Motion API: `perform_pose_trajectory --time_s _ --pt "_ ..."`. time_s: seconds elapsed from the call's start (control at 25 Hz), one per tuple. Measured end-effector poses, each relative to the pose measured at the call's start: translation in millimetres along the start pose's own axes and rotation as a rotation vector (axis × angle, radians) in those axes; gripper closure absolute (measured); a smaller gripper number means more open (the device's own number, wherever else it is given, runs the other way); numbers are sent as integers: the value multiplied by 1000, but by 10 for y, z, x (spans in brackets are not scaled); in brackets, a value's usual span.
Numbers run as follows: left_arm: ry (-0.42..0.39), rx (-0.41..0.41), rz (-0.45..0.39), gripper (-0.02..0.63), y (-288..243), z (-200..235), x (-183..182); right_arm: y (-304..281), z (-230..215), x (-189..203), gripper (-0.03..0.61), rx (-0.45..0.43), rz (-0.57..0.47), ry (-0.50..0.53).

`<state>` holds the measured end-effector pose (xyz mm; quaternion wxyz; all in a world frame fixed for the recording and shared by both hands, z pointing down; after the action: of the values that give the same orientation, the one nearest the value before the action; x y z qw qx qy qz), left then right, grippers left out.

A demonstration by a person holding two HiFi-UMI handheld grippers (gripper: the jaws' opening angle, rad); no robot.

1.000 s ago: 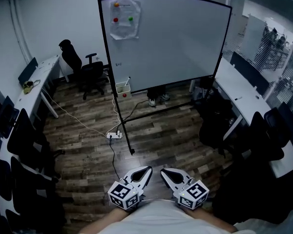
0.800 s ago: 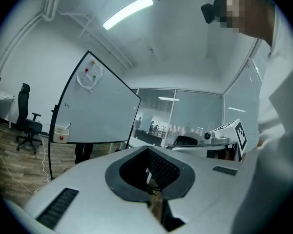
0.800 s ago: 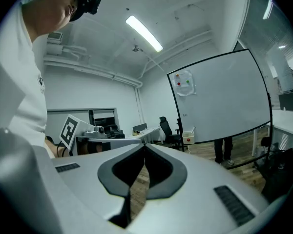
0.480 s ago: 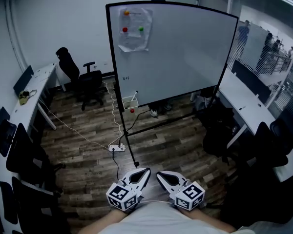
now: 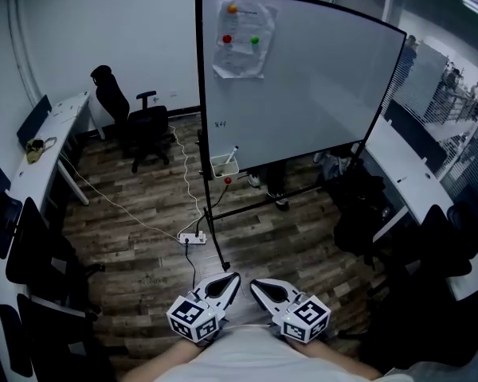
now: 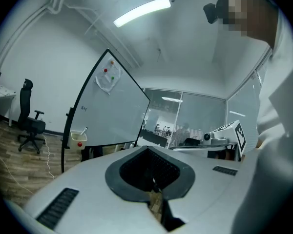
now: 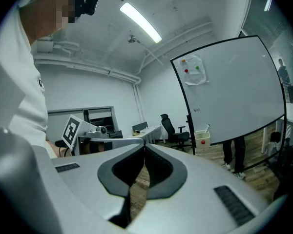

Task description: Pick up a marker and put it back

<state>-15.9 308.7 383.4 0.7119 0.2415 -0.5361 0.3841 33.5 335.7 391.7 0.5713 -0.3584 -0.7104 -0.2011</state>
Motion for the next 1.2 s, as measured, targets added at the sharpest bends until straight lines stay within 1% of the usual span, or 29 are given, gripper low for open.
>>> perform_pose_trajectory --time_s 0.16,0.24,0.32,0.44,0.6,0.68,0.8,0.88,1.08,1.2 --pt "11 0 -7 609 3 103 -2 -148 -17 10 566 -18 7 -7" --pt "26 -12 -3 609 12 177 43 -206 -48 43 566 -31 16 -20" --pt "39 -35 -3 609 30 248 74 -251 -76 52 566 -46 27 -26" --pt "32 -77 -12 609 19 383 7 -401 -152 -19 566 -76 23 -23" --pt "13 -151 -25 609 6 585 -81 -625 -213 -114 566 -142 20 -5" --pt "18 -180 -31 609 -49 691 -95 -717 -294 -110 566 -177 27 -10" --pt "37 -201 -32 609 -231 829 -105 -816 -544 -151 566 -202 28 -48" --pt "36 -212 -30 609 -396 900 -136 -861 -745 -230 566 -207 22 -58" --pt "18 -220 -39 609 -975 1070 -279 -921 -1326 -481 566 -221 2 -50" --pt "25 -205 -44 609 -1369 1095 -334 -874 -1704 -600 566 -217 -3 -47"
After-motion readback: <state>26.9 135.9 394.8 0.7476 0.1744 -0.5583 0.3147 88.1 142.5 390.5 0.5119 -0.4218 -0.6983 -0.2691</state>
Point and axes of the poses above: the fingertips, and each gripper's own axes: y backward along the fingers, z to its left, x out of its underside, the point moved 1 cm from there along y, backward along the fingers, and after that the axes turned 1 degree about -z, right-handed, at the moved point
